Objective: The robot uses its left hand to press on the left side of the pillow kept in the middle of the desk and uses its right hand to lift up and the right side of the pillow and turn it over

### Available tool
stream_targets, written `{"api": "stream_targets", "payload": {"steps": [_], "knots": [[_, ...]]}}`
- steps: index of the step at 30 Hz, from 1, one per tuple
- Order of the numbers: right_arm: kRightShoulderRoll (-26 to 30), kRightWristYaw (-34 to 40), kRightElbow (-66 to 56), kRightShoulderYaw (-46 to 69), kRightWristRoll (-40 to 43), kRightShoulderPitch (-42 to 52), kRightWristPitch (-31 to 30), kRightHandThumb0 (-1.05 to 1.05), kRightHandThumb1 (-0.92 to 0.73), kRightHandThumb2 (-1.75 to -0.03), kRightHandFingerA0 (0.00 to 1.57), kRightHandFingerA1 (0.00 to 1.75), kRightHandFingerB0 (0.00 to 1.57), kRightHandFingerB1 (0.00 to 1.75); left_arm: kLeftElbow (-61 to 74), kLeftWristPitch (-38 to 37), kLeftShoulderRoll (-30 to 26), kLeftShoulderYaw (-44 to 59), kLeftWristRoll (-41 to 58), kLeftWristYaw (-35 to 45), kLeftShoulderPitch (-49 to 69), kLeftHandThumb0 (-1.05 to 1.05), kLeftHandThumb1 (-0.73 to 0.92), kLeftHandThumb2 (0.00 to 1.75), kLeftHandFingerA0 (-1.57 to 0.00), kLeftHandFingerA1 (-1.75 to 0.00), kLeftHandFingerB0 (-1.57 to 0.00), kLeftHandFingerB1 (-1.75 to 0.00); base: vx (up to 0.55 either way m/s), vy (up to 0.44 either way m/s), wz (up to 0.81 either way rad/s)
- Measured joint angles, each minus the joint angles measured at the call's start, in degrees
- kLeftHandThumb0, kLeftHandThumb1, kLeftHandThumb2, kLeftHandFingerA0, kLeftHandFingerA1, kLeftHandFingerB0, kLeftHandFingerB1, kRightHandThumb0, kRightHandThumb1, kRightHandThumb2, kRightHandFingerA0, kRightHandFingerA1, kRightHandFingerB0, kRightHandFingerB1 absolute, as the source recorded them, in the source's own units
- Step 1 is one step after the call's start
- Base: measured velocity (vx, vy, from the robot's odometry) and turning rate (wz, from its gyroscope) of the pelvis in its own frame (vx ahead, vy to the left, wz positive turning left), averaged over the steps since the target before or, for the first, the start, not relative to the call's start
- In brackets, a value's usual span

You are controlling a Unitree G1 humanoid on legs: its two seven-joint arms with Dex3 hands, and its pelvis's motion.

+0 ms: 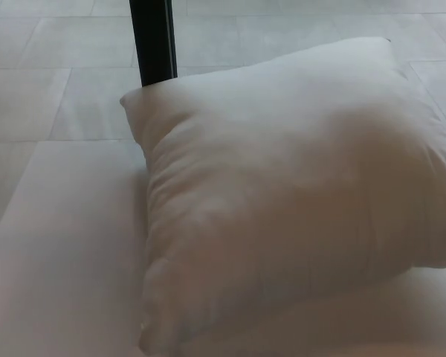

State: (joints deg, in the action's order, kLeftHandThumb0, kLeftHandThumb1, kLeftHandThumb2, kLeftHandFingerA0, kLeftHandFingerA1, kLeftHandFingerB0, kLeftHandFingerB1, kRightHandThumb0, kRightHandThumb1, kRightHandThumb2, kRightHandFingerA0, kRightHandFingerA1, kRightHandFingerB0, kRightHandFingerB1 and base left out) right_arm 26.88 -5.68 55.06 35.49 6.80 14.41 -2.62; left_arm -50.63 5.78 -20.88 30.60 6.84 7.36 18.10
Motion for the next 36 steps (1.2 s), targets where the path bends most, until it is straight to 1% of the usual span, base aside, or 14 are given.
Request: {"api": "stream_targets", "payload": {"steps": [3, 4, 9, 10, 11, 15, 16, 17, 18, 20, 22, 25, 34, 36], "knots": [[1.36, -0.27, 0.13, 5.71, 2.53, -1.02, -0.14, -0.94, -0.51, -0.94, 0.31, 0.79, 0.06, 0.76, 1.00, 0.01, -0.17, 4.91, 2.16, 0.54, -0.29, -1.05, 0.20, 0.89, -0.69, -1.26, -0.38, -1.75, 0.00, 0.000, 0.00], [1.81, -0.41, 0.26, 7.28, 3.21, -1.62, -0.21, -0.93, -0.50, -0.92, 0.25, 0.76, 0.08, 0.77, 1.14, 0.01, -0.31, 6.26, 2.80, 0.67, -0.62, -0.33, -0.26, 0.72, -0.78, -0.99, -0.78, -1.06, 0.00, 0.000, 0.00], [5.62, -1.12, -0.80, 14.59, 7.13, -6.68, -1.41, -1.01, -0.60, -0.59, 0.34, 0.75, 0.09, 0.85, 4.43, 0.39, -2.35, 12.75, 6.30, 1.31, -4.35, -1.05, 0.27, 0.84, -0.66, -1.05, -0.32, -1.71, 0.00, 0.000, 0.00], [6.63, -1.22, -1.37, 15.80, 7.89, -8.06, -1.80, -1.04, -0.51, -0.96, 0.29, 0.67, 0.01, 0.72, 5.54, 0.67, -2.89, 13.92, 7.12, 1.40, -5.59, -1.05, 0.27, 0.81, -0.72, -0.89, -0.38, -1.64, 0.00, 0.000, 0.00], [7.92, -1.35, -1.70, 17.16, 8.76, -9.92, -2.30, -1.05, -0.52, -0.95, 0.47, 0.65, 0.11, 0.72, 6.82, 1.08, -3.54, 15.16, 8.00, 1.45, -7.13, -1.05, 0.37, 0.60, -0.83, -0.72, -0.76, -0.95, 0.00, 0.000, 0.00], [12.79, -1.76, -2.77, 20.48, 11.66, -18.15, -4.67, -0.97, -0.63, -0.60, 0.60, 0.57, 0.42, 0.57, 12.11, 2.93, -5.84, 18.19, 11.11, 1.42, -14.15, -1.05, 0.36, 0.55, -0.68, -0.57, -0.68, -0.62, 0.00, 0.000, 0.00], [13.66, -1.80, -3.60, 20.91, 12.24, -20.35, -5.26, -0.98, -0.45, -0.94, 0.66, 0.63, 0.44, 0.61, 13.55, 3.53, -6.27, 18.64, 11.94, 1.38, -16.14, -1.02, 0.30, 0.71, -0.68, -0.51, -0.68, -0.50, 0.00, 0.000, 0.00], [14.43, -1.88, -4.61, 21.17, 12.94, -22.87, -5.88, -1.00, -0.61, -0.59, 0.73, 0.60, 0.50, 0.54, 15.33, 4.26, -6.66, 19.04, 12.77, 1.29, -18.48, -1.02, 0.28, 0.69, -0.78, -0.55, -0.78, -0.49, 0.00, 0.000, 0.00], [14.98, -1.97, -5.60, 21.24, 13.60, -25.05, -6.44, -1.04, -0.42, -0.90, 0.82, 0.61, 0.52, 0.53, 16.96, 4.93, -6.90, 19.28, 13.53, 1.17, -20.64, -1.05, 0.32, 0.70, -1.20, -0.38, -1.09, -0.48, 0.00, 0.000, 0.00], [15.42, -2.05, -7.13, 21.10, 14.29, -28.15, -7.22, -1.04, -0.42, -0.90, 0.82, 0.61, 0.52, 0.53, 19.78, 6.02, -6.95, 19.29, 14.48, 0.67, -23.68, -1.05, 0.32, 0.70, -1.20, -0.38, -1.09, -0.48, 0.00, 0.000, 0.00], [15.62, -2.18, -9.48, 20.52, 15.33, -32.69, -8.49, -0.98, -0.58, -0.59, 0.94, 0.57, 0.70, 0.56, 24.49, 7.85, -6.86, 19.02, 15.91, -0.24, -28.56, -1.05, 0.26, 0.77, -0.77, -0.83, -0.64, -0.90, 0.00, 0.000, 0.00], [15.58, -2.16, -12.34, 18.88, 16.08, -36.56, -9.80, -0.94, -0.66, -0.61, 0.58, 0.55, 0.46, 0.50, 30.03, 9.79, -6.17, 18.01, 17.30, -1.60, -33.15, -0.81, 0.60, 0.60, -0.33, -0.62, -0.19, -0.45, 0.00, 0.000, 0.00], [11.86, -2.02, -24.99, 9.52, 17.40, -45.98, -14.93, -0.90, -0.57, -0.98, 0.36, 0.54, 0.22, 0.42, 42.71, 16.37, -2.12, 11.53, 20.27, -5.50, -45.86, -0.68, 0.53, 0.89, -0.30, -0.56, -0.14, -0.43, 0.00, 0.000, 0.00], [10.51, -2.01, -27.64, 6.70, 17.60, -47.19, -16.43, -0.92, -0.76, -0.64, 0.41, 0.45, 0.27, 0.29, 44.43, 17.81, -0.72, 9.43, 20.63, -6.16, -47.91, -0.72, 0.52, 0.90, -0.32, -0.56, -0.14, -0.43, 0.00, 0.000, 0.00]]}}
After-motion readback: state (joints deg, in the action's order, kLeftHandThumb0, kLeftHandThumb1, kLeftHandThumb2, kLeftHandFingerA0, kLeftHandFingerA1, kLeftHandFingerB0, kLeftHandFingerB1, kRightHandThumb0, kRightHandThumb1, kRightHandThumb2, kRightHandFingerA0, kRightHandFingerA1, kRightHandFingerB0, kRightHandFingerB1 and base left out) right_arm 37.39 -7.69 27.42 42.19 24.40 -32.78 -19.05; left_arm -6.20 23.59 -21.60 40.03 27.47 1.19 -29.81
